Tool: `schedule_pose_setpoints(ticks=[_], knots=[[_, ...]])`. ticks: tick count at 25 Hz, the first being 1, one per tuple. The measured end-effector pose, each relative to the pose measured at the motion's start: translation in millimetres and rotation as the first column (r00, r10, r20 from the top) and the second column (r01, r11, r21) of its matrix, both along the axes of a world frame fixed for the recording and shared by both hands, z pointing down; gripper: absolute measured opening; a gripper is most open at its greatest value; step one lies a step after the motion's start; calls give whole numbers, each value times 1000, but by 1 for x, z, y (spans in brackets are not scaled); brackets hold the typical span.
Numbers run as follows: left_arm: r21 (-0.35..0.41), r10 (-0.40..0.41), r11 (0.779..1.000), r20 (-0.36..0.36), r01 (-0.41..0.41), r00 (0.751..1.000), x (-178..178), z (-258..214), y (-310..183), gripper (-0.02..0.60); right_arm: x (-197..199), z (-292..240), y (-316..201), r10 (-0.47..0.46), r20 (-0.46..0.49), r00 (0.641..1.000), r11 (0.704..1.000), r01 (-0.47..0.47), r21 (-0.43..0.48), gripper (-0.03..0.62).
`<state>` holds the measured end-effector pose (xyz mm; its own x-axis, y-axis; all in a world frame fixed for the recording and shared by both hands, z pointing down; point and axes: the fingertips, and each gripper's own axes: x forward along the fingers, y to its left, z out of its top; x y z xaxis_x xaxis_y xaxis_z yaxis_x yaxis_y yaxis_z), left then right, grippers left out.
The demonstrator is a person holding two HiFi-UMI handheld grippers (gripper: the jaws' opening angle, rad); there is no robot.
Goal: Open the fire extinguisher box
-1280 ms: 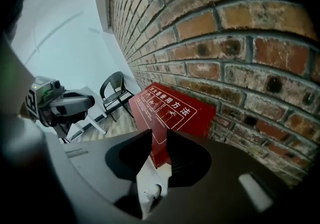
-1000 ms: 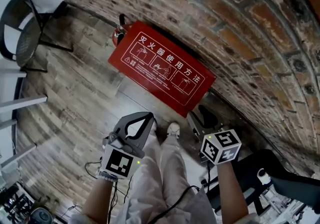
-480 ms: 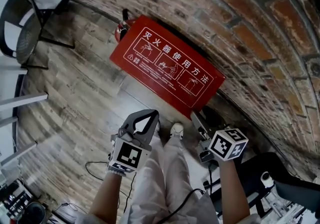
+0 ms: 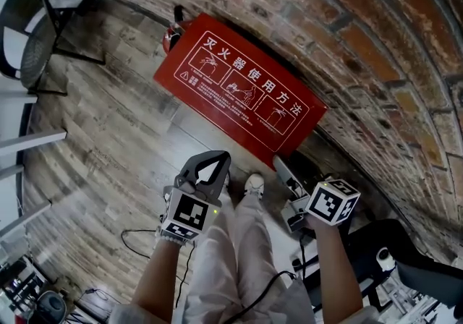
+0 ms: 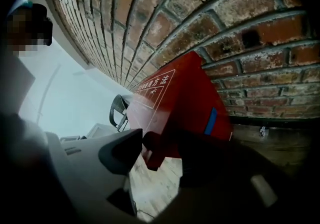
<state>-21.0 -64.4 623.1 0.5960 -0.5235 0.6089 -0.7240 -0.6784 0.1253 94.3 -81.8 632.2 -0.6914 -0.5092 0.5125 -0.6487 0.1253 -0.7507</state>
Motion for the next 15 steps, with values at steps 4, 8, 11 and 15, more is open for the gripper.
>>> schedule_pose_setpoints(ticks=[4,8,11,15], knots=[[-19,0,1000,1,0,1000,1,9,-2,0,-2,-3,-1,16,28,999,1000,-15,-19,213],[-41,1,999,-4,-1,1000,7,22,-2,-2,0,-3,0,20,39,999,999,-19,-26,210],[-38,-2,999,-14,2,1000,13,19,-7,0,0,-9,0,18,47,999,1000,-17,-17,207],[-40,-12,999,-25,11,1000,16,20,-9,-2,-1,-15,1,25,70,997,1000,-24,-16,207]])
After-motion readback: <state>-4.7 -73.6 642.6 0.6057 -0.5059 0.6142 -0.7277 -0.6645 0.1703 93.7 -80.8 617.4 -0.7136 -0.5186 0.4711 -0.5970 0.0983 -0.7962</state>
